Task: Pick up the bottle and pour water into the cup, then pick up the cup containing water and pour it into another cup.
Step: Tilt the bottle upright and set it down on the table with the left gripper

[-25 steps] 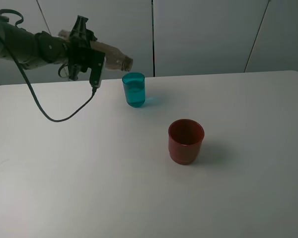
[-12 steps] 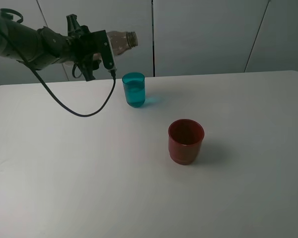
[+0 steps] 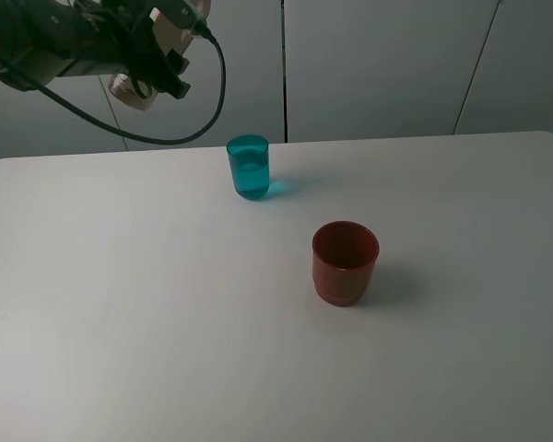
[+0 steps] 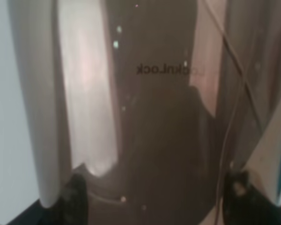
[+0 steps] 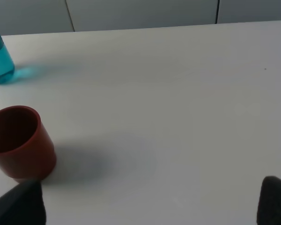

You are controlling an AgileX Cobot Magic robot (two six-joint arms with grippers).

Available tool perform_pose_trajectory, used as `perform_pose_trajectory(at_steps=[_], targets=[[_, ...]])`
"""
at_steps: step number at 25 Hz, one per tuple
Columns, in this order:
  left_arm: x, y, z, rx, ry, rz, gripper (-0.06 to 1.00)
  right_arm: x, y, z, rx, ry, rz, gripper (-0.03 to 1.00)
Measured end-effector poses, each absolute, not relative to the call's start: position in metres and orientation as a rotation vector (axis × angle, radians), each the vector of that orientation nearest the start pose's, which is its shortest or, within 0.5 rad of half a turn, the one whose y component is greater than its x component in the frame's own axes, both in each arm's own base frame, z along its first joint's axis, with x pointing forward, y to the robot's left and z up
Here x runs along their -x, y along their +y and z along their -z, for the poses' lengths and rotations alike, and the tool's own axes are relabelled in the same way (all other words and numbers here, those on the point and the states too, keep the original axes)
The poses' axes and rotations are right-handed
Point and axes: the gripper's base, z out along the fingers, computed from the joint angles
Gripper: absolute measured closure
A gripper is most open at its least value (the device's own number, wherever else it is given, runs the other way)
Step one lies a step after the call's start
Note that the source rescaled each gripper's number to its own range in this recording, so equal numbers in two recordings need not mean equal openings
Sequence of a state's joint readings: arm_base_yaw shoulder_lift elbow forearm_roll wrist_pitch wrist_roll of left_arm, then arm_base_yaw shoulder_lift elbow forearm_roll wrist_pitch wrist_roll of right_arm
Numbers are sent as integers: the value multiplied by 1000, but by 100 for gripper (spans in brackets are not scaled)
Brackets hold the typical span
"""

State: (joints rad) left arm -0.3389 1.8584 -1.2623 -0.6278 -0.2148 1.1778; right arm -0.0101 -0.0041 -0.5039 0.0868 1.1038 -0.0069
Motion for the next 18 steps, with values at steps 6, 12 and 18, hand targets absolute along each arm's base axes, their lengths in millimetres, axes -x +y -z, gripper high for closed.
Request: perform_pose_trajectory(at_steps=[6,12,18], targets=[[-383,-121,-238,-541,1835,-149,94,8,7,-275,3,2078,-94,2],[-353,-105,-216,-346,1740,-87,94,8,7,-275,-4,2078,-98,2],[-332,-89,-193,-250,1722,-87,94,8,7,-275,-4,2078,-98,2]])
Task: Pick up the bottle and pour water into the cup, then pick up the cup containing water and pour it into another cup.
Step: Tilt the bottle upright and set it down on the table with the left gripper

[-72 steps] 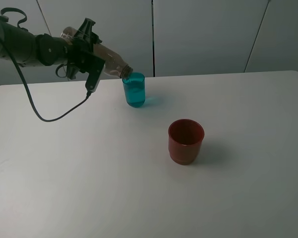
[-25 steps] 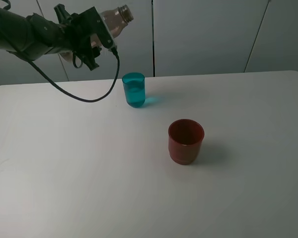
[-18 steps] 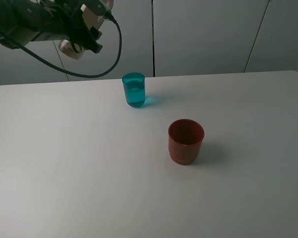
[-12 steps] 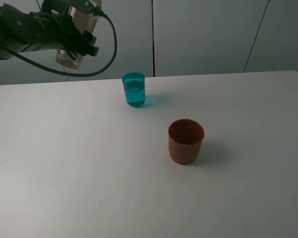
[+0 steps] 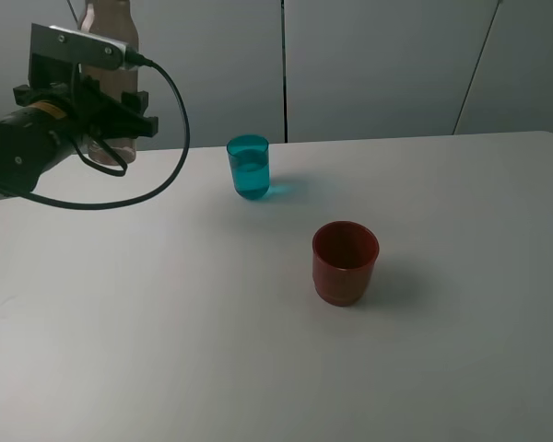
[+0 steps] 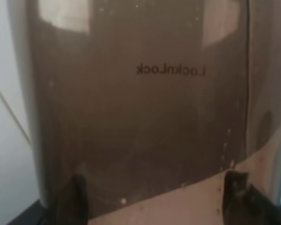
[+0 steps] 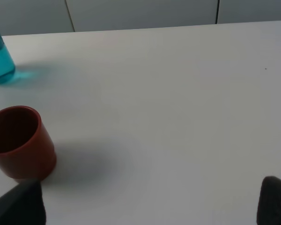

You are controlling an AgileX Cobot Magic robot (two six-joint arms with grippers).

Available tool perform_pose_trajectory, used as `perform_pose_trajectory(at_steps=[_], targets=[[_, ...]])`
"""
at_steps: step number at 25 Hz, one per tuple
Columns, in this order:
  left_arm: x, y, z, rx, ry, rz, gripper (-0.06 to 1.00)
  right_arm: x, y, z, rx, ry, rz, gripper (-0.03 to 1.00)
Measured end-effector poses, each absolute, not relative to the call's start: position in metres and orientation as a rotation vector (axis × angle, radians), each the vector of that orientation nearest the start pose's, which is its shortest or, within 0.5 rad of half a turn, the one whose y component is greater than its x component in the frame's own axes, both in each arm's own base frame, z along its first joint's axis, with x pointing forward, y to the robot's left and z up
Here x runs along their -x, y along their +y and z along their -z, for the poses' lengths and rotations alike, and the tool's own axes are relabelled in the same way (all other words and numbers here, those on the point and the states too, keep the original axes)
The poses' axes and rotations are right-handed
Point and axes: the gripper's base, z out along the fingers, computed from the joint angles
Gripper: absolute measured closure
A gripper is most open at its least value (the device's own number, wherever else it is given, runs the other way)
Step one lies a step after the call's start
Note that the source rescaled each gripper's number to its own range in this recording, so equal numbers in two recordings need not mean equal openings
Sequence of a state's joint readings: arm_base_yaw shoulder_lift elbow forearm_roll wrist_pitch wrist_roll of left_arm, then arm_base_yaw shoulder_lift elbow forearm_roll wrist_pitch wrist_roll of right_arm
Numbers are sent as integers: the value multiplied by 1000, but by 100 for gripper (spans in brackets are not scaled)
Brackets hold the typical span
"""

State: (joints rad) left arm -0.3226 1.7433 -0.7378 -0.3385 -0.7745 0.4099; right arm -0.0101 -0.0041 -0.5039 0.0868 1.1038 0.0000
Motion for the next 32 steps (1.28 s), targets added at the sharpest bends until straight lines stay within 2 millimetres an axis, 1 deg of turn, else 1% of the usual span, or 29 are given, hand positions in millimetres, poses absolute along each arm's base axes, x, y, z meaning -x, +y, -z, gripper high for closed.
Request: perform_pose_trajectory(at_steps=[6,9,11,15,21,23,25,32], targets=[[-331,-59,-184,-156,1699,-138,94,8,7,-275,-4,2078,-98,2],[-331,-47,-174,-111,1668,-166,94,8,7,-275,-4,2078,-98,2],[-332,-44,-166,-92,1647,-177,94,8,7,-275,3,2078,-94,2],[-336,-42,-145,-53,1609,-181,94,8,7,-275,3,2078,-94,2],[-336,-40,-95,2,1734,-167,94,8,7,-275,3,2078,-94,2],[-340,-40,-84,12,1755,-166,94,8,7,-275,3,2078,-94,2],[-345,-41,-76,13,1765,-165,94,8,7,-275,3,2078,-94,2],[-359,-44,-66,11,1752,-157,94,8,7,-275,-4,2078,-98,2]])
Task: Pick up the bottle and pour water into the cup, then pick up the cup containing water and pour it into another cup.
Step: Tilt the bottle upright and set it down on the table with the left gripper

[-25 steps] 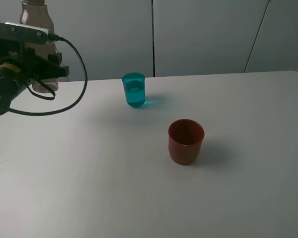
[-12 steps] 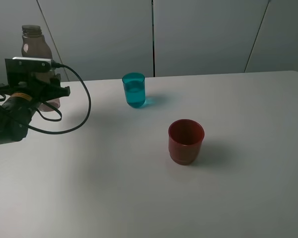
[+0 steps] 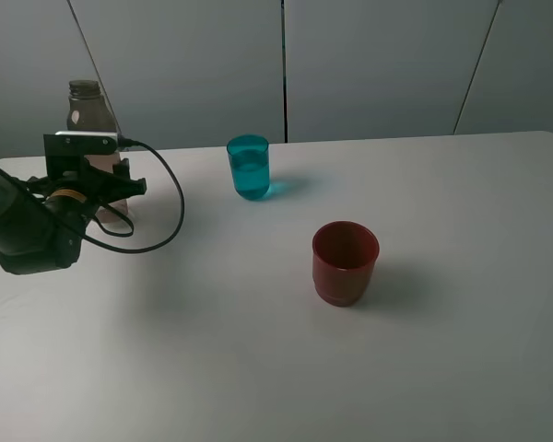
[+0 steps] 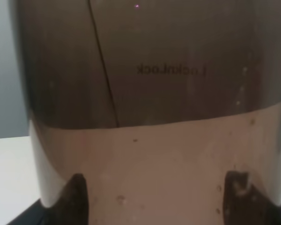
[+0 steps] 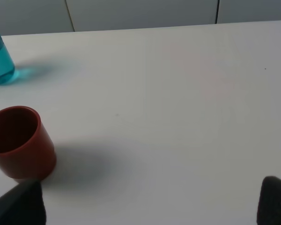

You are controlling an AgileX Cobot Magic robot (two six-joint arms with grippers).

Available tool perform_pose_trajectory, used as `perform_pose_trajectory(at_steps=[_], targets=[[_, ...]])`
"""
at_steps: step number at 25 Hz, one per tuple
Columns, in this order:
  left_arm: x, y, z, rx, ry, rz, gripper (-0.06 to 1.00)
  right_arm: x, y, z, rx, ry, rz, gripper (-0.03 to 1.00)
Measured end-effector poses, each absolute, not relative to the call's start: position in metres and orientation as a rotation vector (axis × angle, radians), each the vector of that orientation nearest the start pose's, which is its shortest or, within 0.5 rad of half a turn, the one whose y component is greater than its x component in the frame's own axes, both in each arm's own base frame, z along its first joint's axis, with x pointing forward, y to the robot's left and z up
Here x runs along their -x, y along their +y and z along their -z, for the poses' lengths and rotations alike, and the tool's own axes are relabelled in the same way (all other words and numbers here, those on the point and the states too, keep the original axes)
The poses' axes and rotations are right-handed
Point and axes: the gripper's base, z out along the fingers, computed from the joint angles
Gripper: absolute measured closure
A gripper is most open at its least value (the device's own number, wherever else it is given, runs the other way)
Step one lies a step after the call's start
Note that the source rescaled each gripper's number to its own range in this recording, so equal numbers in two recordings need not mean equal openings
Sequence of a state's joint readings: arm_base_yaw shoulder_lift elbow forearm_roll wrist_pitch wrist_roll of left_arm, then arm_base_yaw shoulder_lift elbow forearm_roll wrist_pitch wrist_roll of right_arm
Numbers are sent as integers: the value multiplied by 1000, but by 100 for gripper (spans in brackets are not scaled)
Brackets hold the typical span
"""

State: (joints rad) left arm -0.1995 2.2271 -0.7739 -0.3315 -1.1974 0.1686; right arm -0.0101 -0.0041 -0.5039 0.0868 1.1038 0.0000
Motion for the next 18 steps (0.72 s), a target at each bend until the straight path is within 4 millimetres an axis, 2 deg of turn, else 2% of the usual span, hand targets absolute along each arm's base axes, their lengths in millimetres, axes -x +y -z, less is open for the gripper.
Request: perform_pose_trajectory(at_steps=[9,18], targets=[[-378,-49,-52,16,1693,-137,94,8,7,-275,-4,2078,-98,2],[-386,-52,-46,13,1659,-126,94,8,7,-275,3,2078,-94,2]])
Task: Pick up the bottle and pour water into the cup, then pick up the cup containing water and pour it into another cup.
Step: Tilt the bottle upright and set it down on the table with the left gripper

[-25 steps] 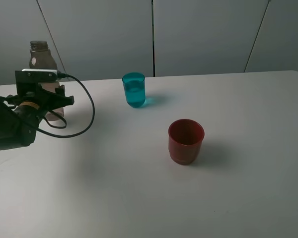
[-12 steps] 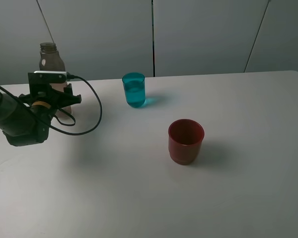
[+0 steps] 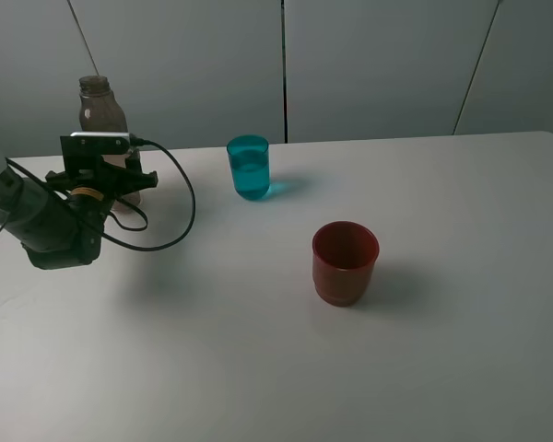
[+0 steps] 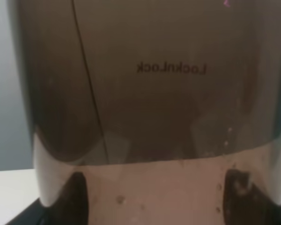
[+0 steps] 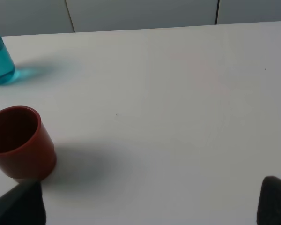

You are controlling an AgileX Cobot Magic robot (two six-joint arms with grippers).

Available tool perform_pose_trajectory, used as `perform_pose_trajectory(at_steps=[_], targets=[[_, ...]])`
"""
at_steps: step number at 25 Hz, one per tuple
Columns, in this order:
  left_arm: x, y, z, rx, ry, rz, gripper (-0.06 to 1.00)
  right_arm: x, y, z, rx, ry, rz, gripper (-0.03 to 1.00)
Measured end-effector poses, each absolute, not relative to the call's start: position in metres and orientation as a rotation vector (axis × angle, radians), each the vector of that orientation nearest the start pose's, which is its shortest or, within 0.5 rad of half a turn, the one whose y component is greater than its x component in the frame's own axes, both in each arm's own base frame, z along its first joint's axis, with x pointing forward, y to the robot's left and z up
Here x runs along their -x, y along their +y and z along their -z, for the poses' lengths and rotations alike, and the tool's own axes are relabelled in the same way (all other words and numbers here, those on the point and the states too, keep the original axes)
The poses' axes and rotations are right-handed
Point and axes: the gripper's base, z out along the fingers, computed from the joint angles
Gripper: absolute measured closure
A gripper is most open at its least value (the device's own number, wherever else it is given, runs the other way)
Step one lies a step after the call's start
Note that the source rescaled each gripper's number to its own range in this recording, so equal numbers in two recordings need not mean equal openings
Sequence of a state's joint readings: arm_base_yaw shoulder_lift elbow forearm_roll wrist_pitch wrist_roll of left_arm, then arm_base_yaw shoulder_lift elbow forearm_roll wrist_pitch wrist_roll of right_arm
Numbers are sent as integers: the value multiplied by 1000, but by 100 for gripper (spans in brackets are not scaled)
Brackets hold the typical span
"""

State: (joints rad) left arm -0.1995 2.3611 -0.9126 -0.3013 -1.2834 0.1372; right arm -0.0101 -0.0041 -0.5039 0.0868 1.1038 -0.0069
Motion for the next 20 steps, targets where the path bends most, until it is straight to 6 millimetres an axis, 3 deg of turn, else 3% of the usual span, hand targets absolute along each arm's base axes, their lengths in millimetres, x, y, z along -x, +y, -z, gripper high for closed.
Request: perform_pose_trajectory(at_steps=[12,13,14,15,17,20], targets=[[-386,-52,-46,11,1658,-125,92,8,7,-275,-4,2078,-98,2],[-386,-52,-45,10,1664,-124,69,8,7,-275,-4,2078,-98,2],[-385,-52,-41,4,1689,-120,33,8,7,-275,-4,2078,-98,2],[-385,-53,-38,-4,1709,-116,12,8,7,-275,-4,2078,-98,2],[-384,-54,-33,-20,1741,-108,-1,8,7,-275,-4,2078,-98,2],[-384,-55,-33,-39,1741,-99,-3,8,7,-275,-4,2078,-98,2]])
